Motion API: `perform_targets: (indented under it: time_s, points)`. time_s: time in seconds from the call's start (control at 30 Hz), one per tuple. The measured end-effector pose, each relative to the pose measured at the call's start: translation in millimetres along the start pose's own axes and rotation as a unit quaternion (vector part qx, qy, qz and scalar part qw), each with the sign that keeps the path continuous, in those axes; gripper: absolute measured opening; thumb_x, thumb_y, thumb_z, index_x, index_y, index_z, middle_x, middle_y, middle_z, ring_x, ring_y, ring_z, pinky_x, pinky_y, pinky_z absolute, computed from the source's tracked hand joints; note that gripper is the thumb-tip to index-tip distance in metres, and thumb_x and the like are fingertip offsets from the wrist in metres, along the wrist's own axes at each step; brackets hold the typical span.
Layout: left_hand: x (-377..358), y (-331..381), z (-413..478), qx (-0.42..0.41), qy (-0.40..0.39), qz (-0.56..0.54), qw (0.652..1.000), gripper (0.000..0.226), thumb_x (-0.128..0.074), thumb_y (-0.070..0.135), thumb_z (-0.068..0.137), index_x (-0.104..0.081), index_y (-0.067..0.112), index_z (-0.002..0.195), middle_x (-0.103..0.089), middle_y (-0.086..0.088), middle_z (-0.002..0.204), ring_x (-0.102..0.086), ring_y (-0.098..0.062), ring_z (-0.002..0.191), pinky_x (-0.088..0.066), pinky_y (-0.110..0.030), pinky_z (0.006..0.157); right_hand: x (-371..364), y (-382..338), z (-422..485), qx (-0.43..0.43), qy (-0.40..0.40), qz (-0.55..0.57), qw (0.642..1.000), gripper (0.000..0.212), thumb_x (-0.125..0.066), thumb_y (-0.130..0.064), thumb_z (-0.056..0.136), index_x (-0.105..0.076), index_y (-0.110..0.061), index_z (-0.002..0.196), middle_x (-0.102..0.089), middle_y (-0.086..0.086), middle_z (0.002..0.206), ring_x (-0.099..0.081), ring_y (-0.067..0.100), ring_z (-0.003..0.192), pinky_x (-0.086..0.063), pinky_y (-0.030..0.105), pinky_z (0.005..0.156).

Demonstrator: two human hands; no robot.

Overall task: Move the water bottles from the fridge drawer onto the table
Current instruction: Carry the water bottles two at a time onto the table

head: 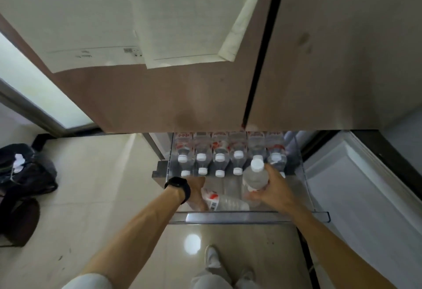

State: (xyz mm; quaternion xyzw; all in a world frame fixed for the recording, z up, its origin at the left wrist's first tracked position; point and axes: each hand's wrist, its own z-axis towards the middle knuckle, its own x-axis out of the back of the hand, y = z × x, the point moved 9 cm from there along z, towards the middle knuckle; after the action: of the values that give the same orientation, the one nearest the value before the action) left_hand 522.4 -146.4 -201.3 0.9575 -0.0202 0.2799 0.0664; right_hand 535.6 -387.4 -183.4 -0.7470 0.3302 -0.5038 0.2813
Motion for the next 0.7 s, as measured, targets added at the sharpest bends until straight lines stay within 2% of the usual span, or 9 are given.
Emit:
perform_targets:
  time_s: [0.07,0.13,0.23,0.37,0.43,0.5,0.57,0.63,0.7]
  points:
    - [24,15,-15,-0.023,0.041,0.045,0.998,0.091,-0.081,0.051,0.076,-0.037,0.017,0.149,-0.049,-0.007,0.147,-0.049,-0.028,0.132,-0.043,-0.036,0.1,4,-2,-2,-0.01,0.012,0.025,1.0,0.099,-0.092,-0.056,0.045,-0.048,-0.035,0.13,-0.062,-0.011,0.124,-0.061,0.018,0.115,-0.052,0.047,0.097]
    - [37,28,-25,-0.049,0.068,0.053,0.995,0.087,-0.082,0.054,0.074,-0.044,0.019,0.144,-0.053,-0.007,0.143,-0.052,-0.028,0.128,-0.043,-0.037,0.098,6,-7,-6,-0.002,0.015,0.048,0.999,0.088,-0.095,-0.041,0.055,-0.048,-0.033,0.128,-0.06,-0.012,0.119,-0.06,0.019,0.113,-0.051,0.041,0.095]
    - [54,34,-30,-0.078,0.142,0.026,0.986,0.084,-0.084,0.063,0.065,-0.05,0.026,0.132,-0.062,-0.004,0.127,-0.059,-0.026,0.11,-0.051,-0.04,0.091,8,-18,-11,0.041,0.014,0.063,0.997,0.086,-0.095,-0.039,0.059,-0.045,-0.043,0.128,-0.057,-0.016,0.125,-0.057,0.013,0.114,-0.049,0.035,0.093]
    - [67,46,-41,-0.135,0.25,-0.153,0.947,0.097,-0.091,0.052,0.059,-0.034,0.031,0.134,-0.061,-0.003,0.124,-0.061,-0.027,0.105,-0.054,-0.044,0.087,12,-15,-19,0.024,0.007,0.045,0.999,0.08,-0.092,-0.06,0.049,-0.052,-0.041,0.116,-0.066,-0.017,0.112,-0.064,0.009,0.104,-0.053,0.034,0.087]
    - [65,51,-44,-0.133,0.281,-0.228,0.923,0.101,-0.092,0.053,0.057,-0.034,0.028,0.135,-0.062,-0.002,0.123,-0.061,-0.027,0.105,-0.055,-0.045,0.087,17,-9,-22,0.019,0.022,0.034,0.999,0.08,-0.088,-0.069,0.046,-0.056,-0.036,0.111,-0.069,-0.018,0.102,-0.066,0.004,0.095,-0.057,0.033,0.08]
    - [60,51,-38,-0.107,0.292,-0.273,0.911,0.088,-0.089,0.057,0.059,-0.047,0.024,0.129,-0.062,0.002,0.117,-0.061,-0.024,0.104,-0.055,-0.044,0.087,25,-4,-26,0.014,0.048,0.028,0.998,0.068,-0.088,-0.058,0.05,-0.06,-0.031,0.105,-0.069,-0.017,0.095,-0.067,0.004,0.09,-0.056,0.029,0.074]
    - [57,48,-33,-0.085,0.302,-0.31,0.897,0.067,-0.088,0.056,0.062,-0.058,0.023,0.112,-0.065,0.005,0.107,-0.062,-0.02,0.098,-0.056,-0.042,0.086,33,-1,-31,0.005,0.072,0.029,0.997,0.057,-0.09,-0.041,0.057,-0.058,-0.029,0.103,-0.068,-0.017,0.094,-0.066,0.006,0.089,-0.051,0.022,0.069]
    - [52,42,-28,-0.064,0.306,-0.399,0.862,0.063,-0.089,0.051,0.063,-0.059,0.021,0.11,-0.067,0.003,0.106,-0.063,-0.019,0.098,-0.056,-0.04,0.086,39,3,-34,0.001,0.083,0.028,0.996,0.057,-0.091,-0.036,0.059,-0.056,-0.031,0.104,-0.066,-0.017,0.096,-0.064,0.006,0.089,-0.051,0.024,0.071]
    - [43,38,-25,-0.041,0.309,-0.483,0.818,0.066,-0.091,0.044,0.065,-0.055,0.018,0.114,-0.066,0.0,0.109,-0.064,-0.021,0.1,-0.057,-0.04,0.087,43,5,-36,0.012,0.084,0.022,0.996,0.061,-0.091,-0.04,0.058,-0.054,-0.036,0.106,-0.066,-0.017,0.099,-0.064,0.005,0.092,-0.053,0.028,0.075]
